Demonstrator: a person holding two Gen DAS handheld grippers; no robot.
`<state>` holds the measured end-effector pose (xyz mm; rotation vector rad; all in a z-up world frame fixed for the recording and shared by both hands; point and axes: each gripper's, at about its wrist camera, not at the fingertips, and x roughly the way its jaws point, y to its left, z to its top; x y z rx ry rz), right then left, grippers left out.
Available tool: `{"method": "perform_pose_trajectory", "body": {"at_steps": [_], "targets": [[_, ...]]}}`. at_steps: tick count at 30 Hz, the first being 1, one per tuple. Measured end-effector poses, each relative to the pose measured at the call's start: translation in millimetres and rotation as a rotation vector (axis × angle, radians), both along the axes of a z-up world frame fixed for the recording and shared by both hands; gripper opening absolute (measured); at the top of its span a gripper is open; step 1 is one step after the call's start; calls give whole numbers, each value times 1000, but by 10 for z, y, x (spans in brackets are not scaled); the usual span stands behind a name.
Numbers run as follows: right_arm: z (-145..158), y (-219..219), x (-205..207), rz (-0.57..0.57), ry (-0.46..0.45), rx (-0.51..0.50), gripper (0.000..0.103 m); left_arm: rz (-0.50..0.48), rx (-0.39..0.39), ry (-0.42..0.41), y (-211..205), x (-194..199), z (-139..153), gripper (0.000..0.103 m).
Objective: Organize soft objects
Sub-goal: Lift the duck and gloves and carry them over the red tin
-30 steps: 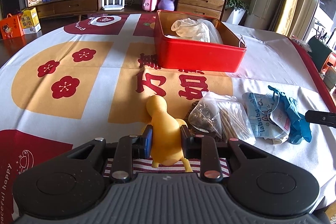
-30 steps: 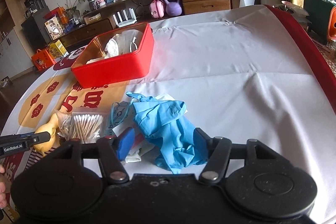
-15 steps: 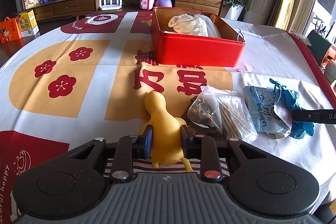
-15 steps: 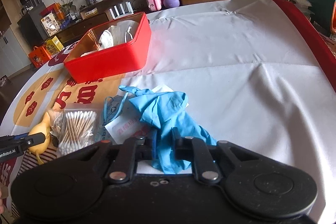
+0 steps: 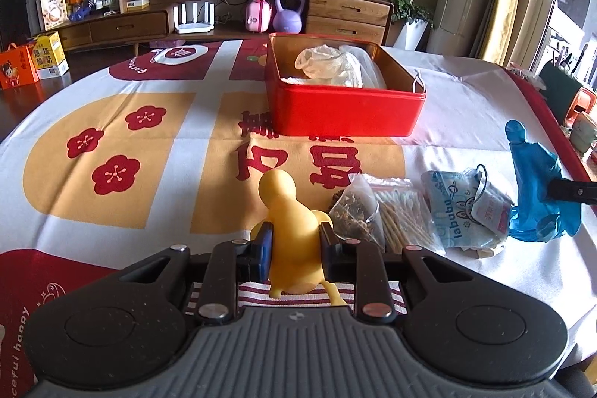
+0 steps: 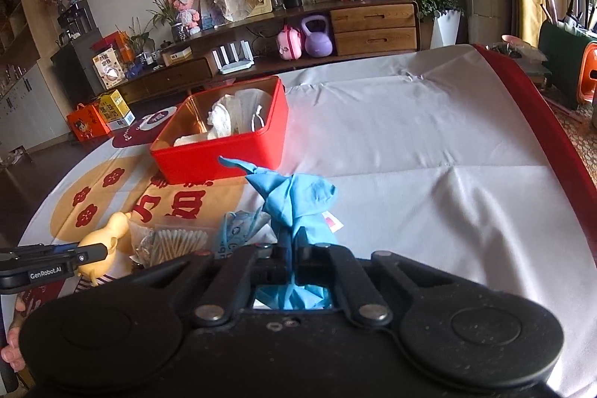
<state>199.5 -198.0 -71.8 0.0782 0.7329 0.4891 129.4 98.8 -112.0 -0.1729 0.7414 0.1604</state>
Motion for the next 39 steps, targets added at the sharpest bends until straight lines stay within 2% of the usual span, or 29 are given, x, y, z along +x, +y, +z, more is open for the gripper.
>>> {"method": "perform_pose_trajectory", "body": {"at_steps": [17,29,39], "targets": [[662,137,-20,77,-39,56,1,-43,-7,-88,-22,10,622,24],[988,529,336,129,-105,16,1,-101,34,-137,-58,473,945,24],[1050,874,721,149,-130,-7,1,-116,62,-146,26,985,1041,24]]}}
